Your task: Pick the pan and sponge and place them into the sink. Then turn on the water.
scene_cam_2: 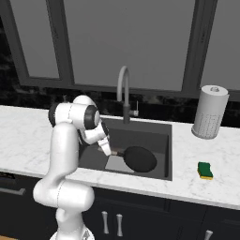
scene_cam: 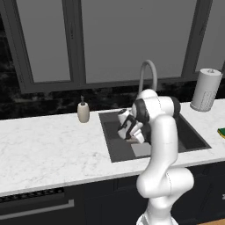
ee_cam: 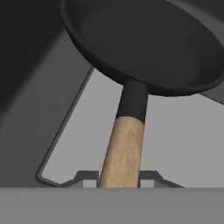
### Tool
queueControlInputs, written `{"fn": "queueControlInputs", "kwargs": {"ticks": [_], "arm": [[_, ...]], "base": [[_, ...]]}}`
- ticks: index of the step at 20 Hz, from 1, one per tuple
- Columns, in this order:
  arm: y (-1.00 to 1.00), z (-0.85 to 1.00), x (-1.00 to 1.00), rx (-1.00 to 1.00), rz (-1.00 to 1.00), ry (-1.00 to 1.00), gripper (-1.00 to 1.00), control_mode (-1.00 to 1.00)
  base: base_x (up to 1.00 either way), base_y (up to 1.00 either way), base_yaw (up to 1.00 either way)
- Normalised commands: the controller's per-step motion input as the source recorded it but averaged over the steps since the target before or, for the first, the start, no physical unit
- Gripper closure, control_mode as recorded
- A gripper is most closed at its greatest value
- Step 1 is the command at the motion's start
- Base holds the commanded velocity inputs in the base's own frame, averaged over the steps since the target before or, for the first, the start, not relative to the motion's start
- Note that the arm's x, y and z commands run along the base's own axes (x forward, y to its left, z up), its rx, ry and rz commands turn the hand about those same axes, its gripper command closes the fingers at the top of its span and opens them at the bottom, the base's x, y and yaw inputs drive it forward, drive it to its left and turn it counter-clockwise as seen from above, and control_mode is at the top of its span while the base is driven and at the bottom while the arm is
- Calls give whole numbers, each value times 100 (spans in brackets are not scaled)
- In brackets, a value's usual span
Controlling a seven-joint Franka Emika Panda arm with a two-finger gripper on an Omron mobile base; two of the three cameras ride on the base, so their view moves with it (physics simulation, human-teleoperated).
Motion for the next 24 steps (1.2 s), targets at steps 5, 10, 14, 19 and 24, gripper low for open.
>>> {"fn": "queueControlInputs", "kwargs": {"ticks": [5,10,14,19,24], "arm": [[0,-46,70,0,0,4,100,-100],[0,-68,41,0,3,0,100,-100],[0,-79,12,1,6,0,100,-100],[0,-66,19,0,4,0,100,-100],[0,-16,-8,5,3,-12,-100,-100]], "base": [[0,0,0],[0,0,0],[0,0,0],[0,0,0],[0,0,0]]}}
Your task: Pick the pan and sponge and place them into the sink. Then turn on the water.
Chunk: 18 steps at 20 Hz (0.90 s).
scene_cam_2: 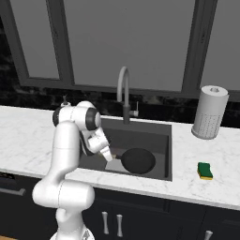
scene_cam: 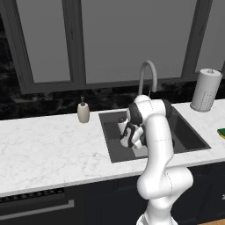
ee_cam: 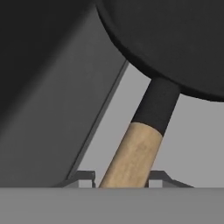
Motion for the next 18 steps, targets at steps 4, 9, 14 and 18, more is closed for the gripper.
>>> {"fn": "queueControlInputs", "kwargs": {"ticks": [4,9,14,18], "arm": [[0,2,-22,8,0,-18,-100,-100],[0,37,-17,8,0,-15,-100,-100],[0,98,-5,11,3,-17,-100,-100],[26,92,-14,1,5,-3,-100,-100]], "base": [[0,0,0],[0,0,0],[0,0,0],[0,0,0]]}}
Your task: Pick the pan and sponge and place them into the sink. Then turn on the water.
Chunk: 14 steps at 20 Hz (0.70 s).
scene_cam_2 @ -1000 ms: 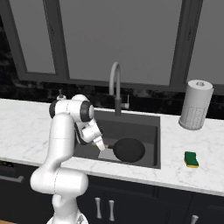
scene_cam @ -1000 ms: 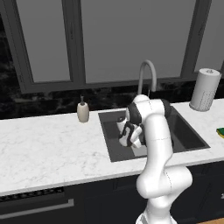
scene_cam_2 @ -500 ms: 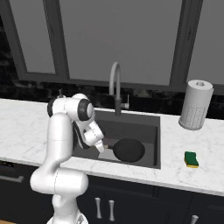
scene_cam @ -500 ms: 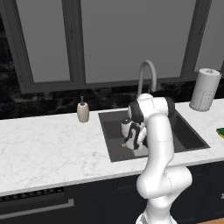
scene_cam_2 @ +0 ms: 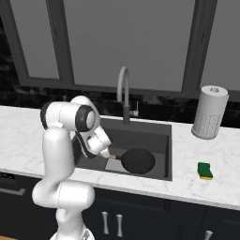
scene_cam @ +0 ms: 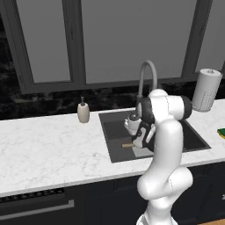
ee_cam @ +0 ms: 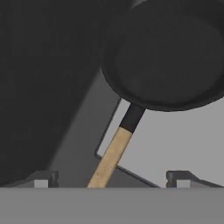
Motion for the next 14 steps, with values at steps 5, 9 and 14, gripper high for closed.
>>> {"fn": "queueControlInputs", "kwargs": {"ticks": [5,9,14], "arm": [[66,64,-33,0,-1,-13,-100,-100],[58,84,-43,0,-3,-23,-100,-100],[39,96,-56,0,0,-14,-100,-100]], "base": [[0,0,0],[0,0,0],[0,0,0]]}}
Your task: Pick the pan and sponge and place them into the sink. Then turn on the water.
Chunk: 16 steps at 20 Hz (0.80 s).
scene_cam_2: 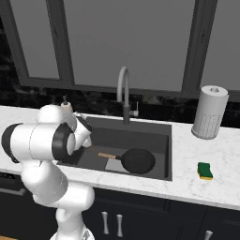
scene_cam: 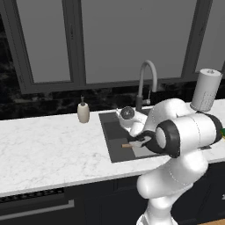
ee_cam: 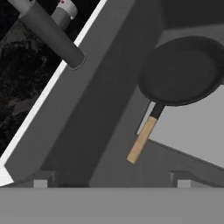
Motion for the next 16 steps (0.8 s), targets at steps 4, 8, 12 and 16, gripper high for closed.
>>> {"fn": "queueControlInputs", "kwargs": {"ticks": [4,8,12,16], "arm": [[8,92,-76,0,0,-6,-100,-100],[0,99,-64,4,0,1,-100,-100],[0,100,-51,9,0,11,-100,-100],[0,100,-37,7,0,7,-100,-100]], "base": [[0,0,0],[0,0,0],[0,0,0],[0,0,0]]}}
